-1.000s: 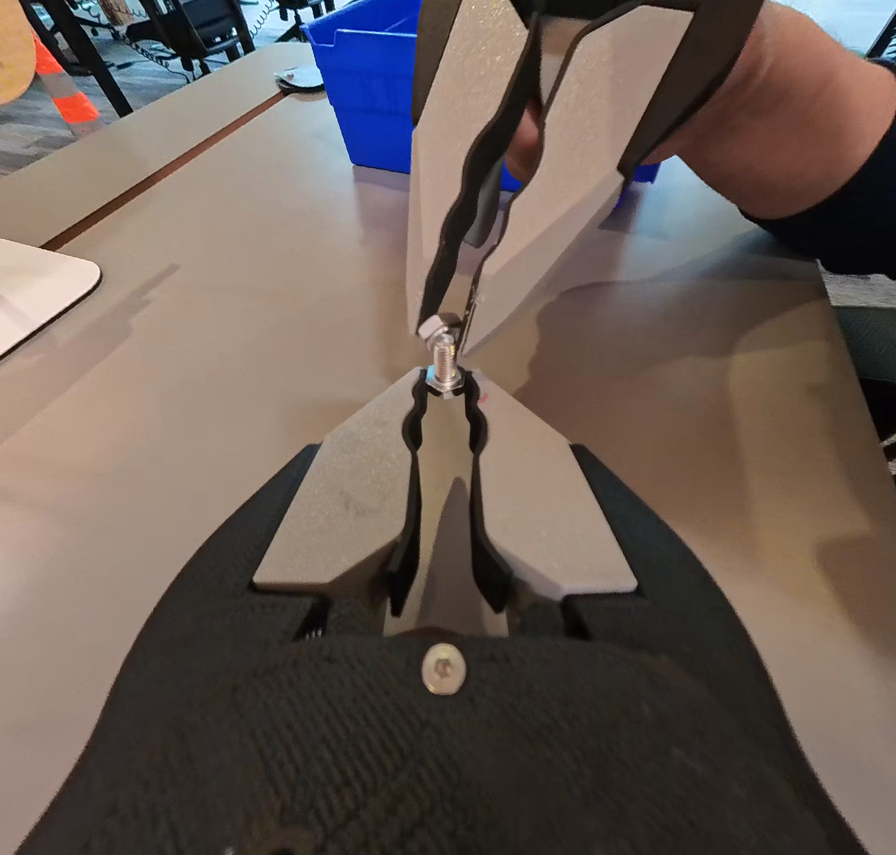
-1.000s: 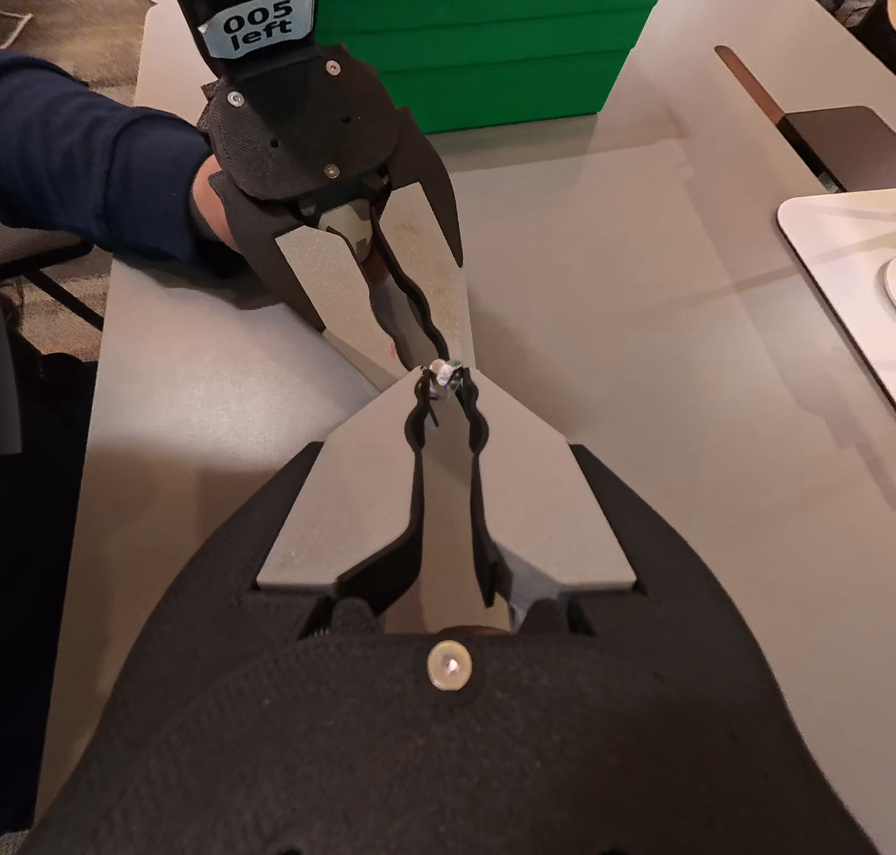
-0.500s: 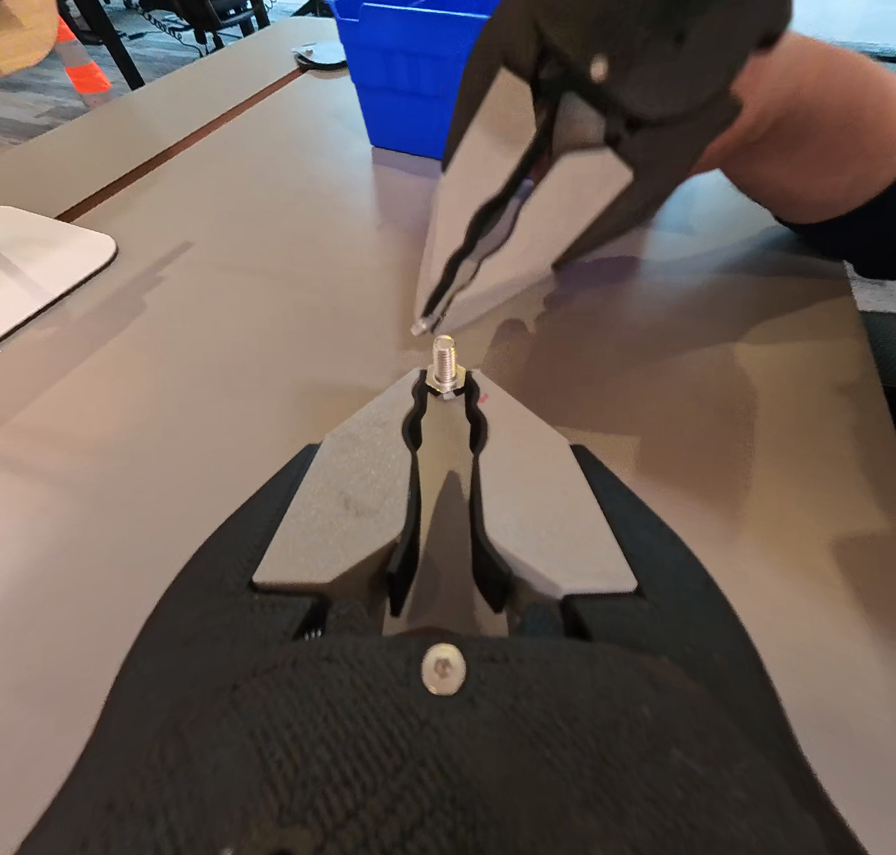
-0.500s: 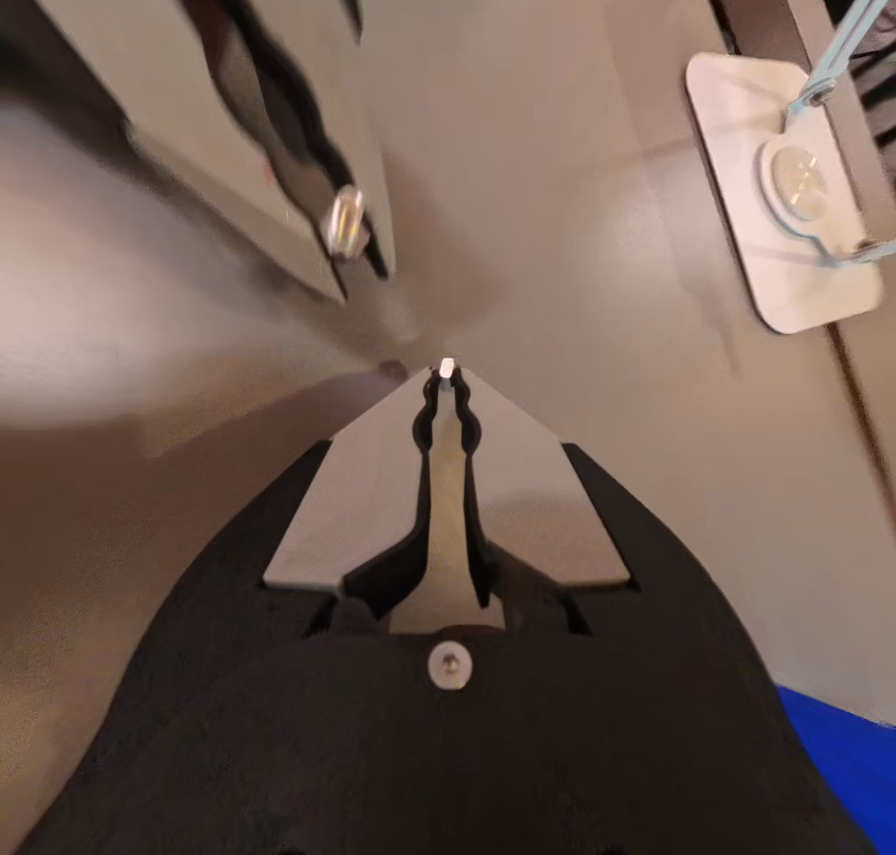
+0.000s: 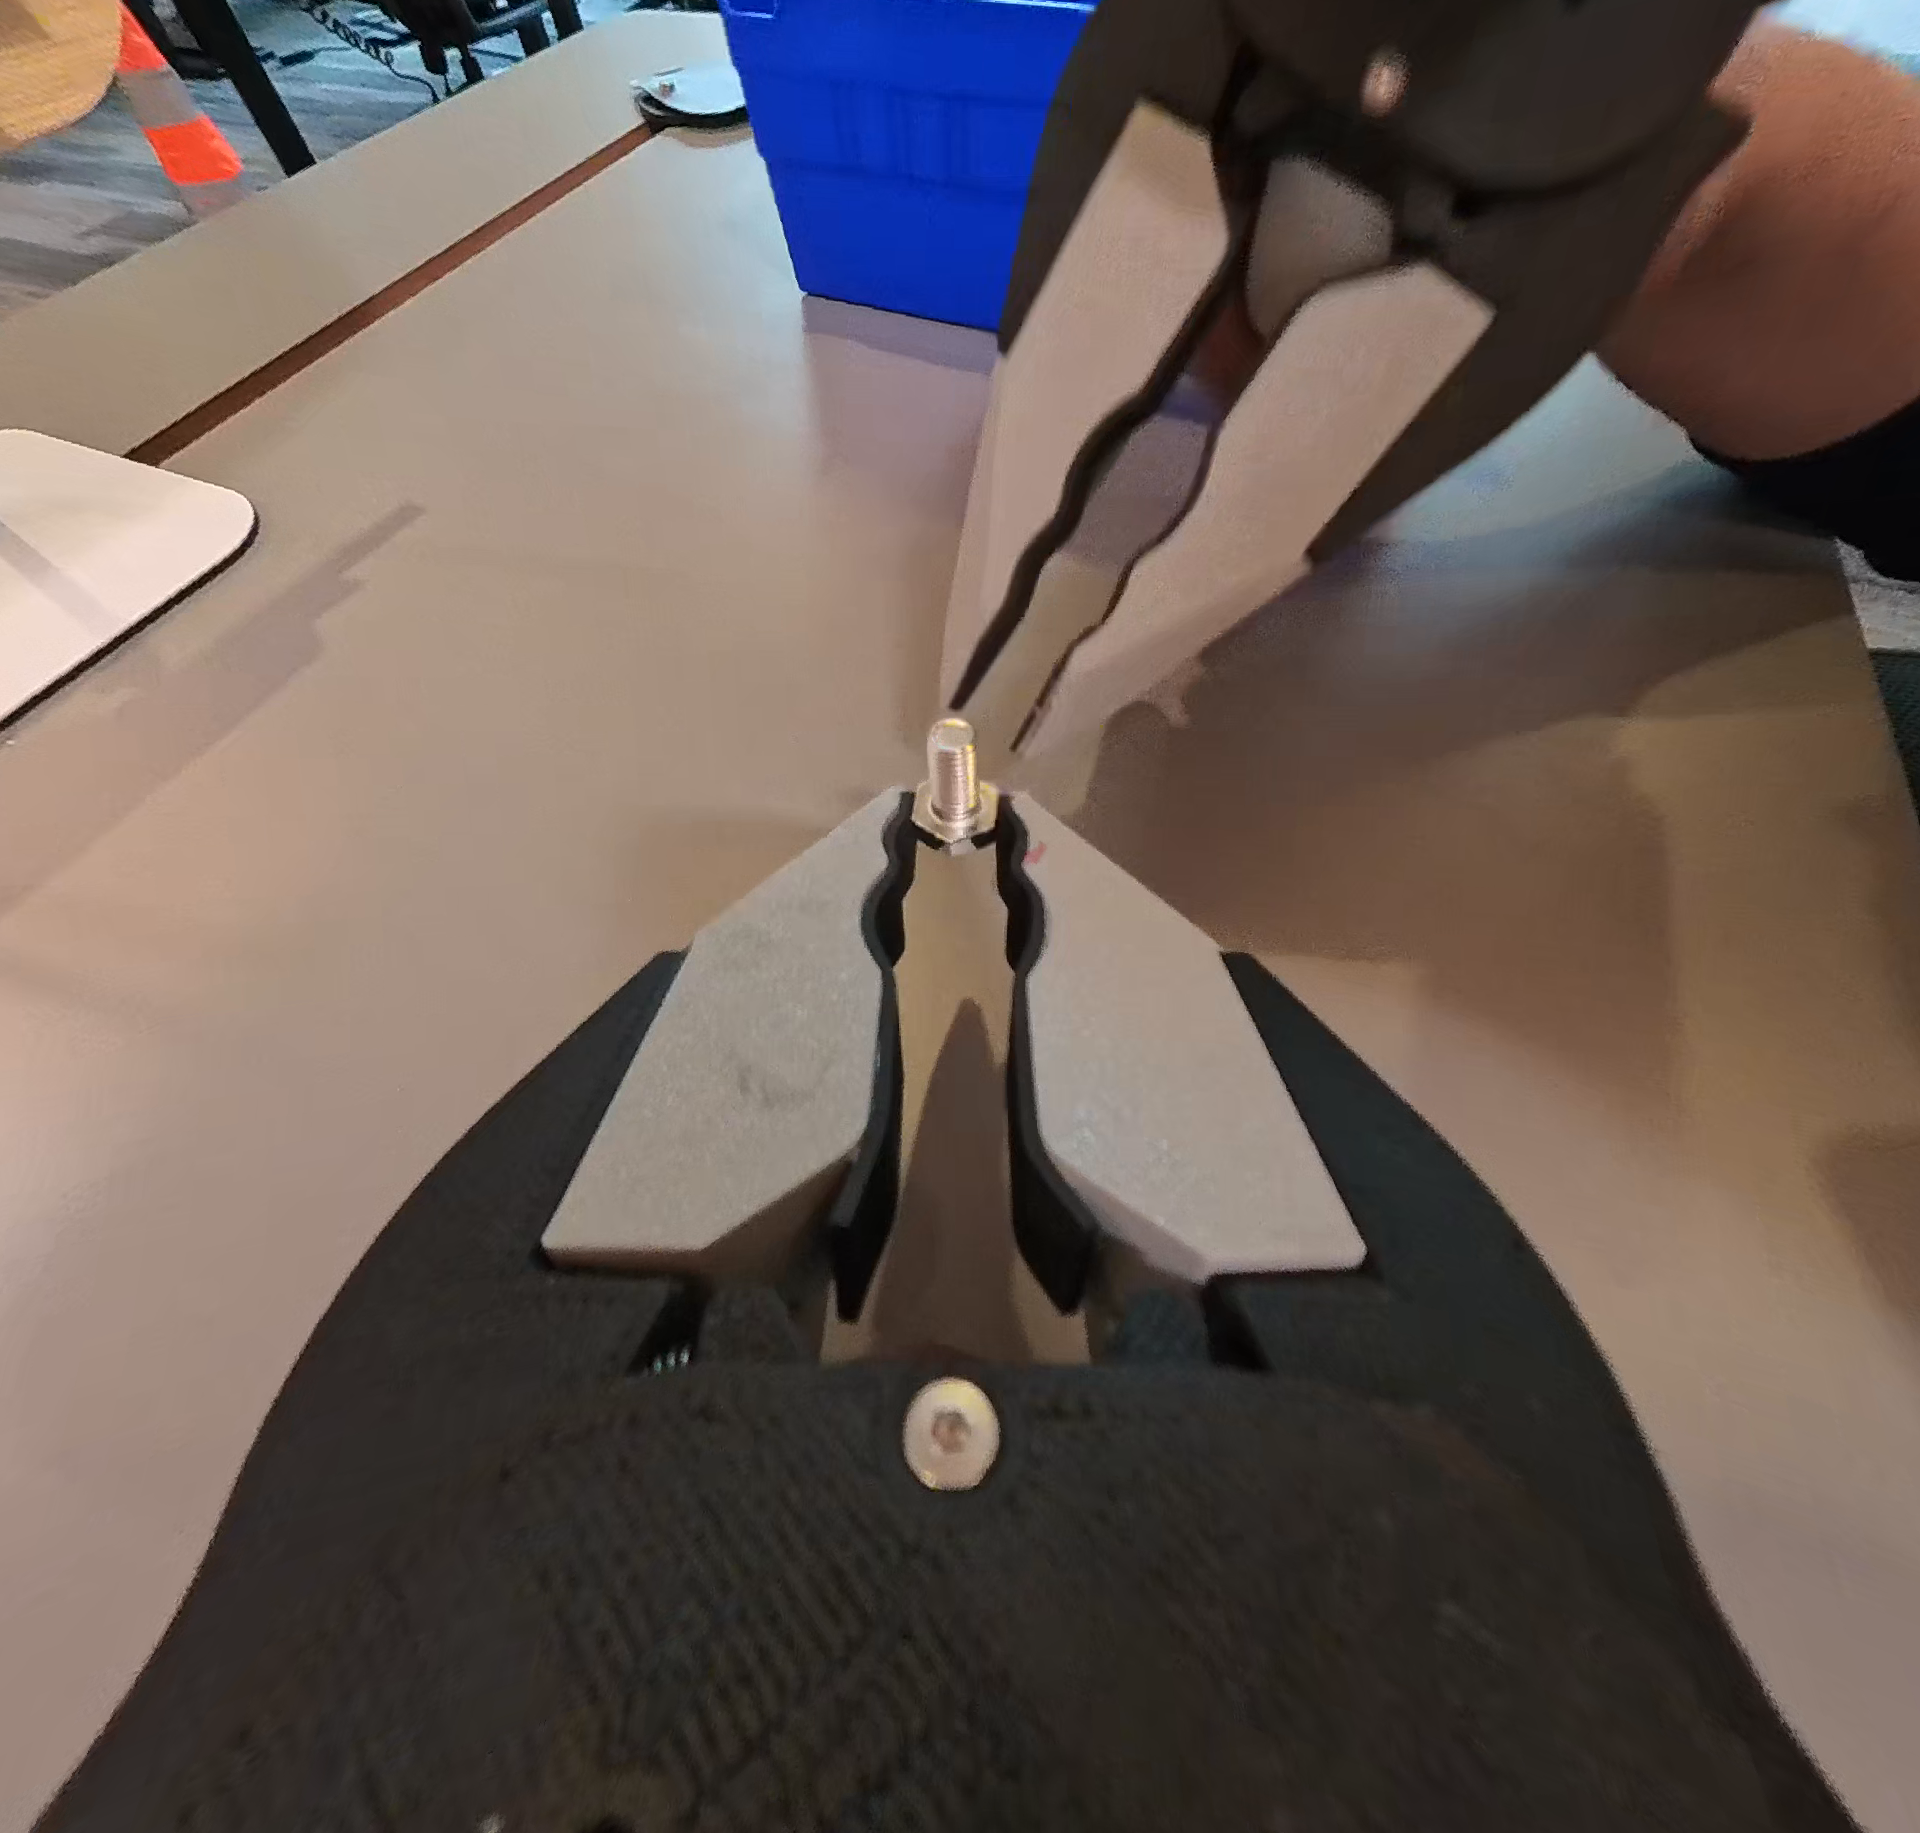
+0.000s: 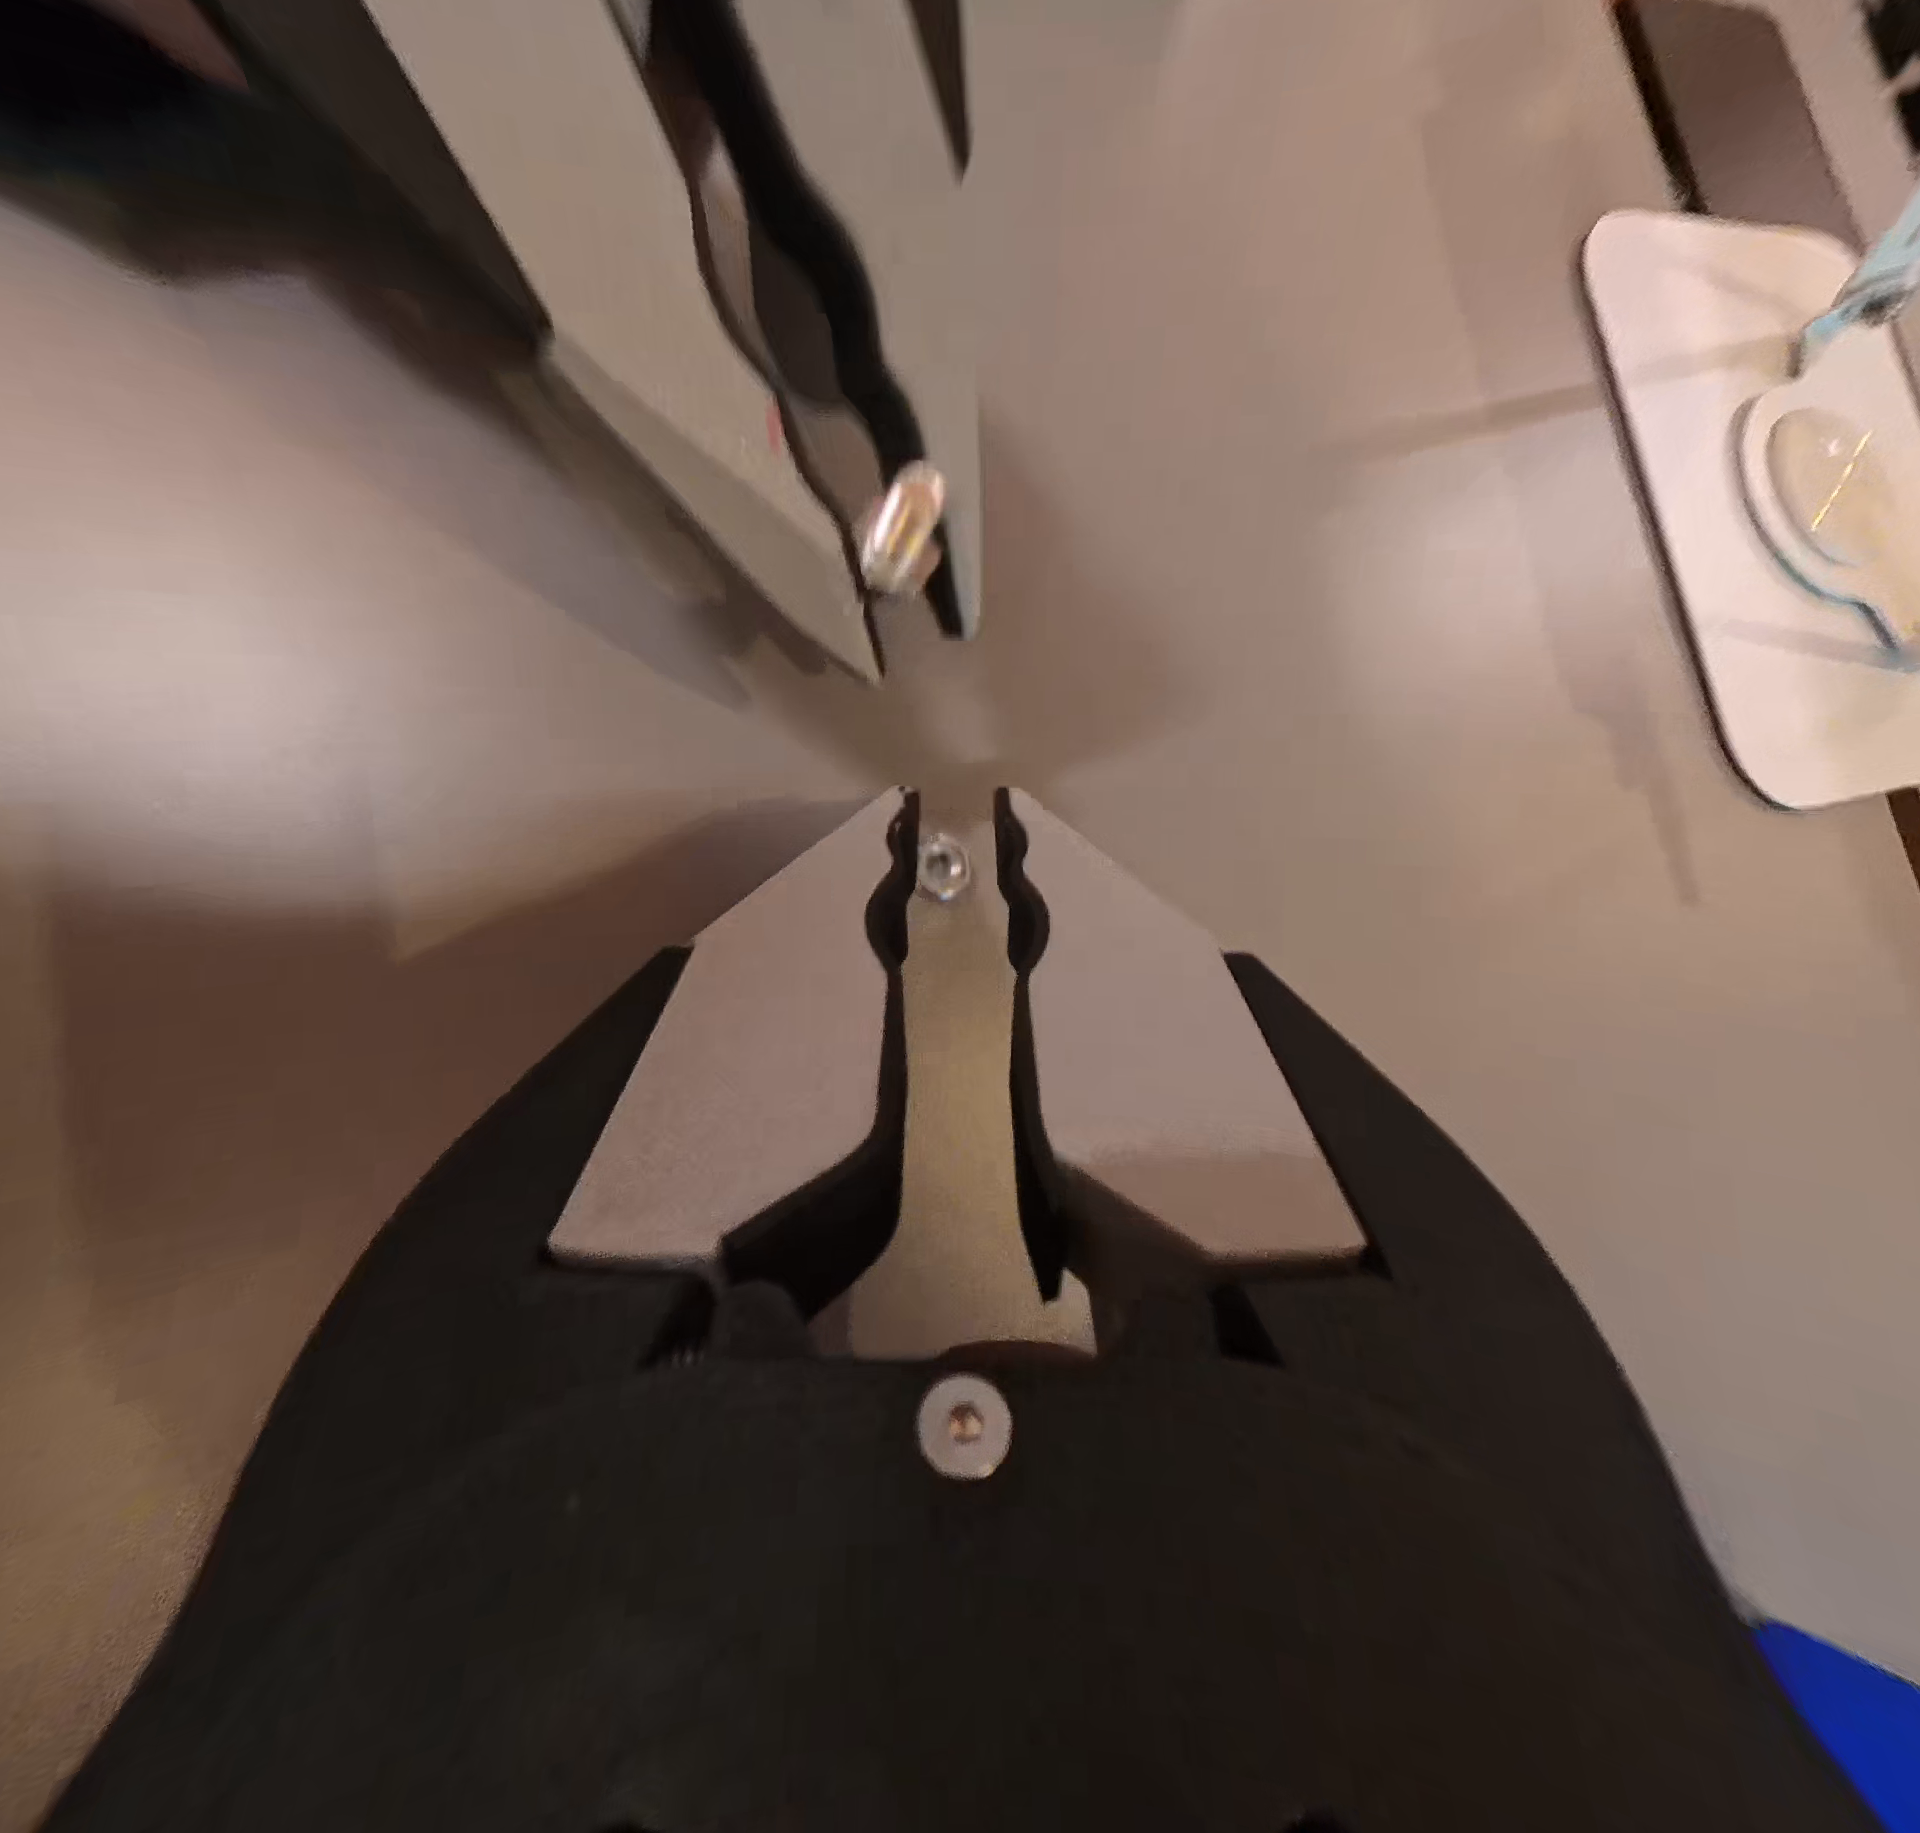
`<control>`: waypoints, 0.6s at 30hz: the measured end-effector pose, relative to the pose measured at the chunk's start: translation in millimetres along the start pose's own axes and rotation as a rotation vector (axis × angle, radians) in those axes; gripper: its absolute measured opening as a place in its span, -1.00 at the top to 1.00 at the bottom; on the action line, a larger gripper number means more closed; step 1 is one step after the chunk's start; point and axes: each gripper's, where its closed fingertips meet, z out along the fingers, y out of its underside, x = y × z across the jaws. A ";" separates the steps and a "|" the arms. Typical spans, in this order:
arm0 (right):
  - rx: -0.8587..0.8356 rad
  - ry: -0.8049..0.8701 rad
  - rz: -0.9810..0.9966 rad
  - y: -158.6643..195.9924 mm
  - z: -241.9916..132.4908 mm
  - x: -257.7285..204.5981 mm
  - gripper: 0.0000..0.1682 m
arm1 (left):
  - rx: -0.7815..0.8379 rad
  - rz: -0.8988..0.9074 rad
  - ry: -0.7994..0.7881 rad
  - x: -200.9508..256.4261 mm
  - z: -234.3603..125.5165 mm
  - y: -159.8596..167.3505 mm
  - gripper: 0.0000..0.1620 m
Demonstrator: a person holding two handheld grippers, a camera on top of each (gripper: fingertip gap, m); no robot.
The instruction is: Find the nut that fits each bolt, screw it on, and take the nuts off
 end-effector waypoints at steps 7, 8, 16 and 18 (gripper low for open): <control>0.204 -0.153 0.126 -55.3 -17.1 -9.6 0.85 | -0.018 0.022 -0.003 2.4 1.9 2.1 0.84; 0.203 -0.153 0.128 -56.6 -15.4 -8.9 0.85 | -0.016 0.020 -0.003 2.2 1.6 1.8 0.84; 0.166 -0.177 0.155 -52.2 -4.5 -9.8 0.94 | -0.002 0.010 0.004 2.7 0.9 -0.4 0.85; 0.168 -0.186 0.169 -52.6 -5.4 -9.3 0.95 | 0.008 -0.002 0.020 3.5 0.0 -1.4 0.84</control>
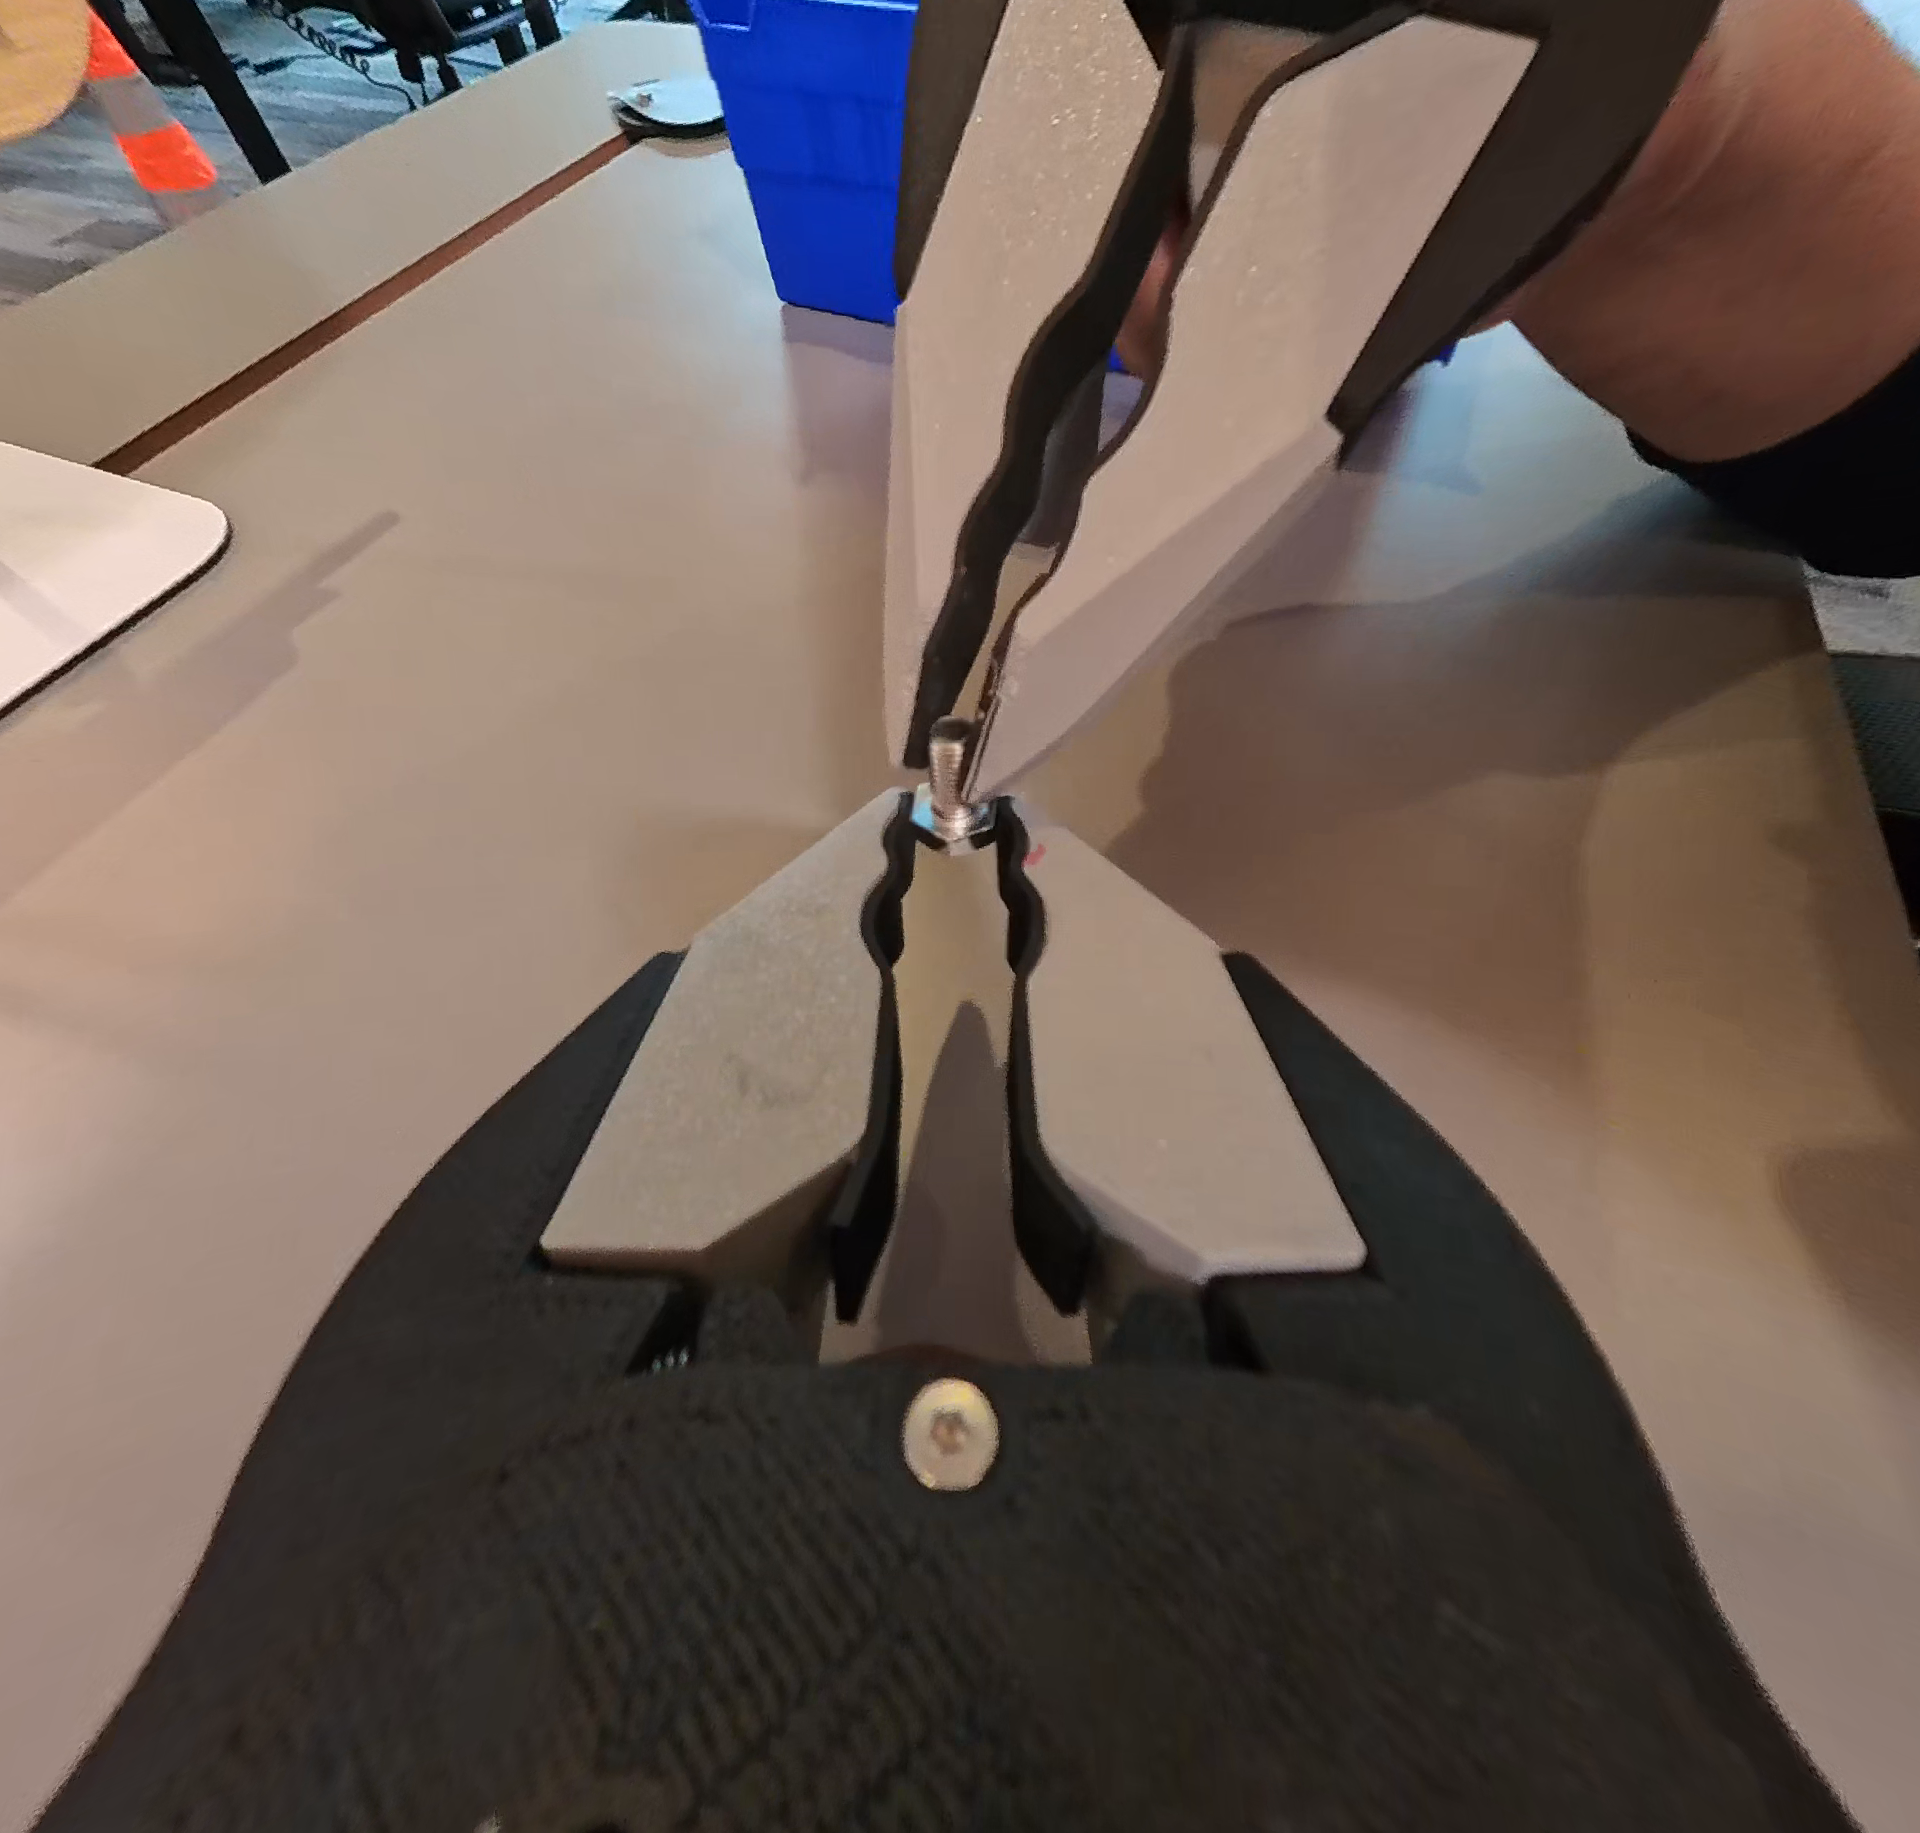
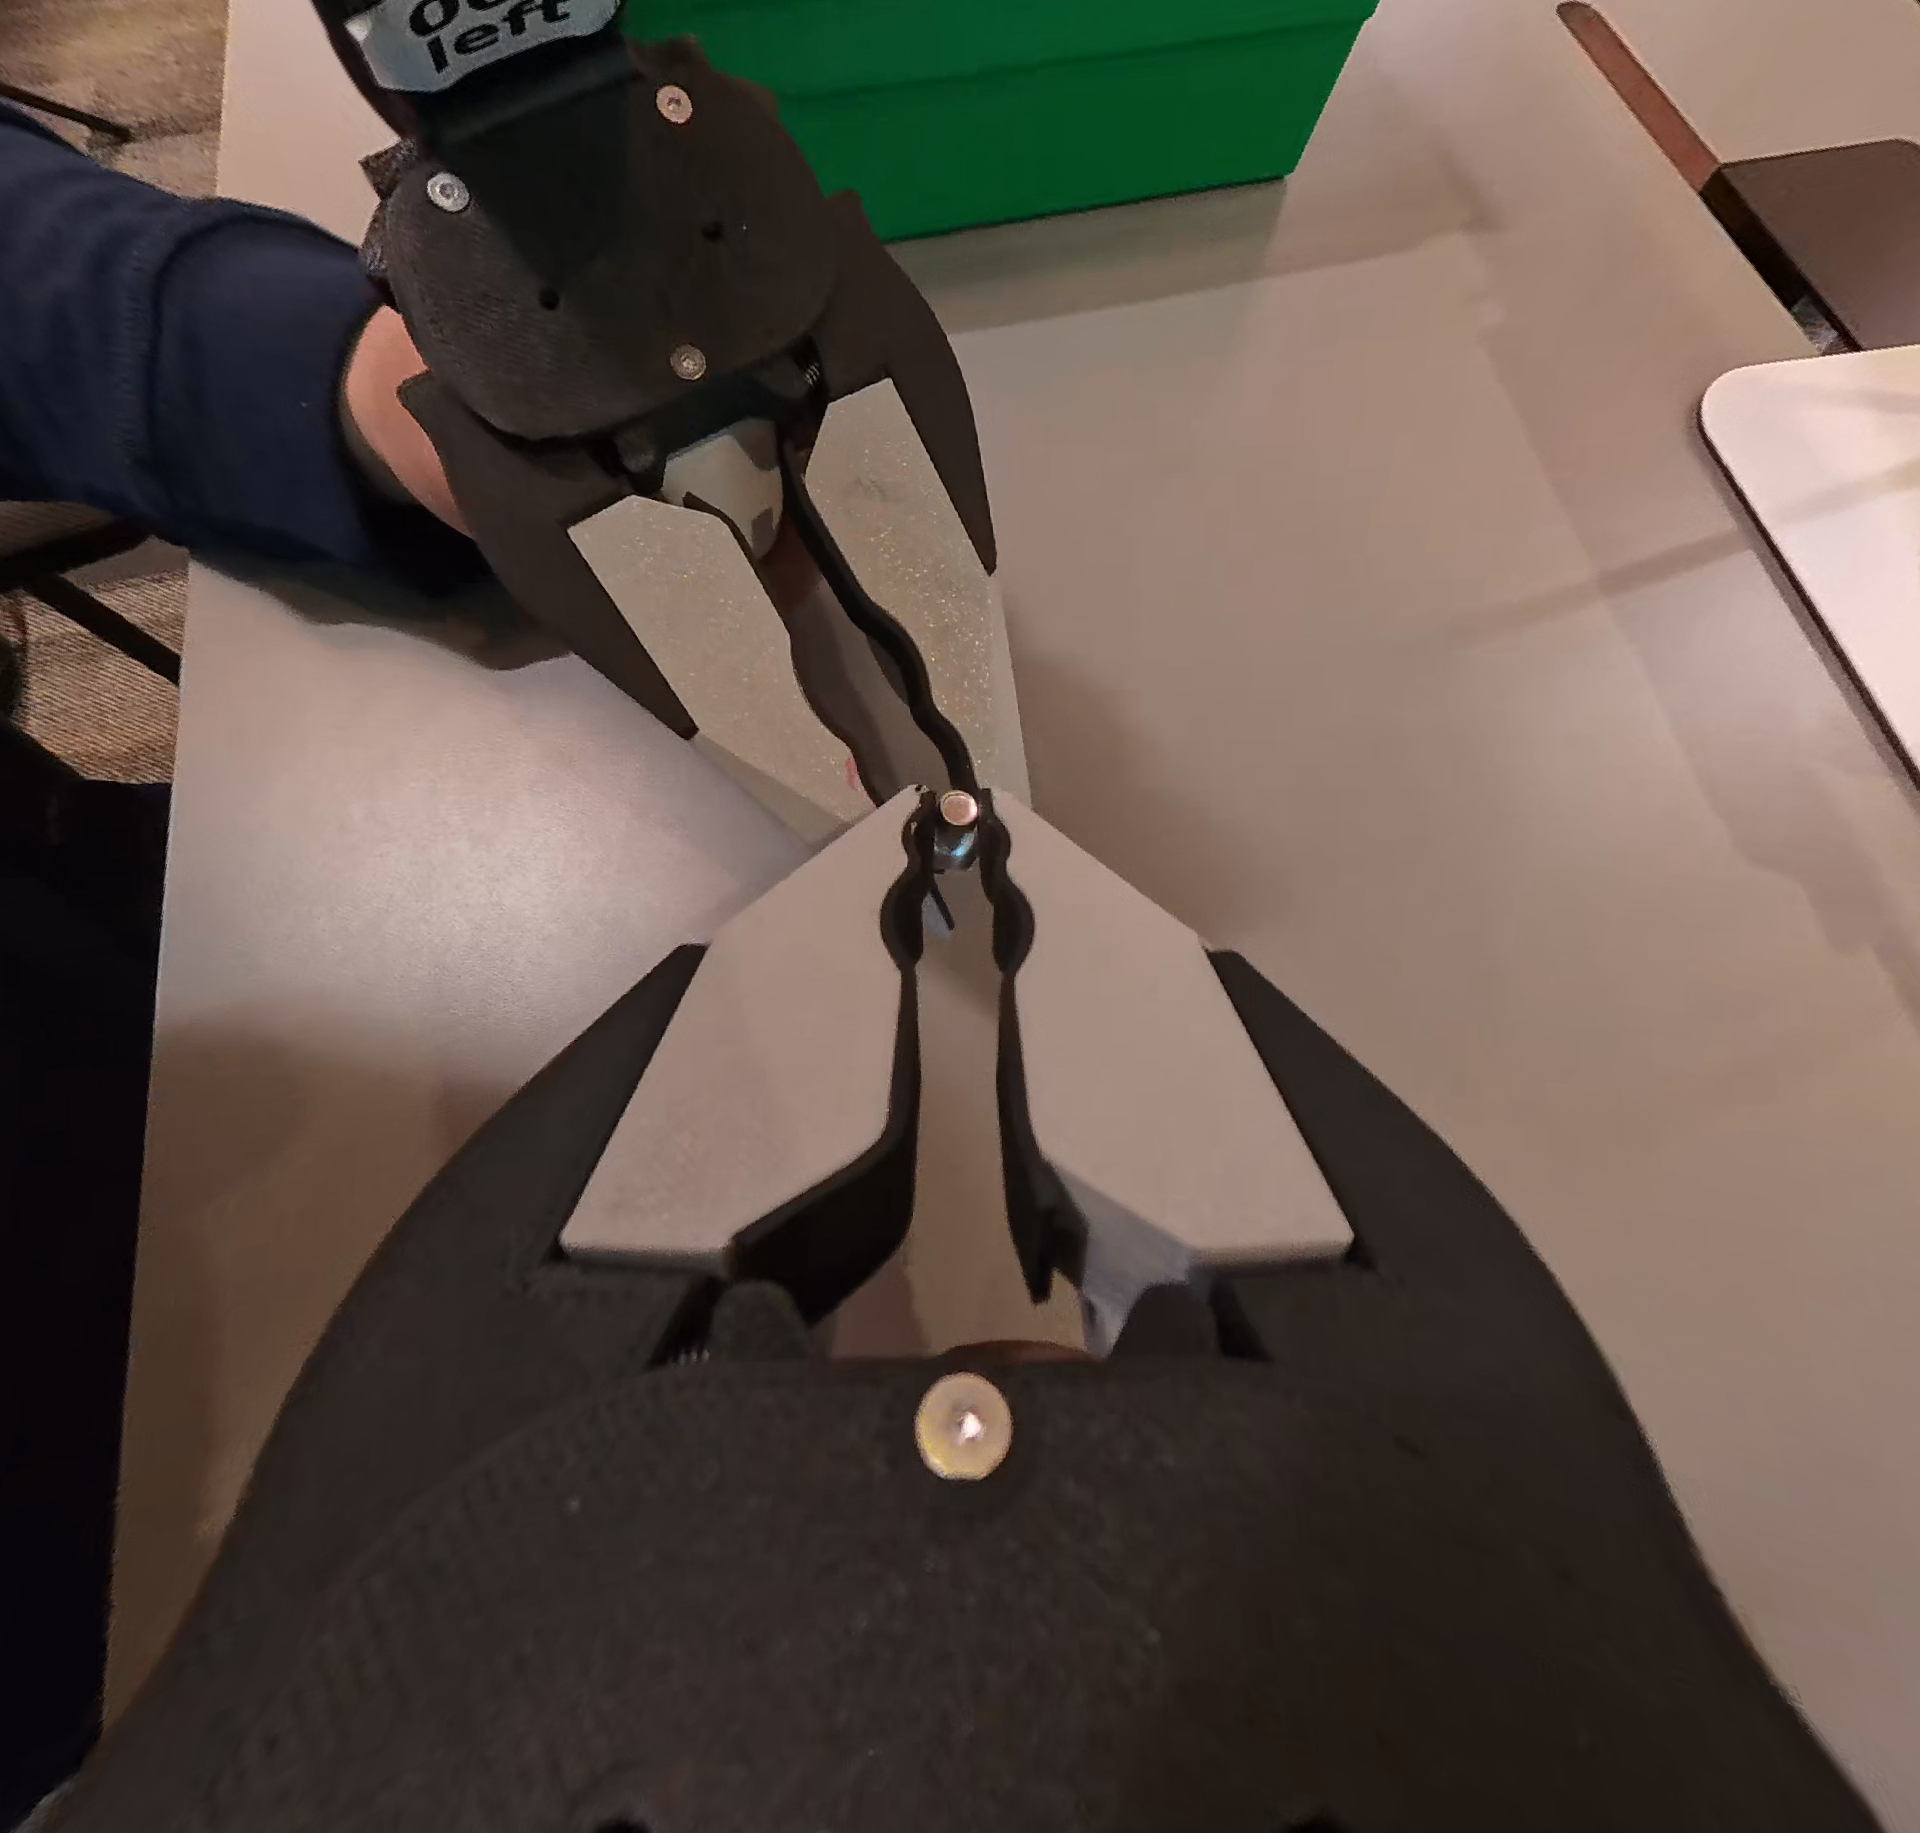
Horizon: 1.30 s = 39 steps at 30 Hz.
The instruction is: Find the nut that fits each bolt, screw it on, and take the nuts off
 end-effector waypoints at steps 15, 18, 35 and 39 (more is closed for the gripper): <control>0.037 -0.023 0.212 6.6 -11.7 14.9 0.94 | 0.113 -0.072 0.060 -3.0 -14.7 -15.7 0.92; 0.041 -0.040 0.220 6.3 -11.5 12.0 0.94 | 0.123 -0.072 0.063 -2.4 -15.3 -17.2 0.94; 0.051 -0.026 0.197 0.0 -9.4 8.7 0.95 | 0.143 -0.107 0.075 -2.7 -17.2 -20.3 0.92; 0.054 -0.031 0.200 -0.6 -8.4 7.5 0.94 | 0.149 -0.115 0.085 -1.2 -17.3 -21.4 0.92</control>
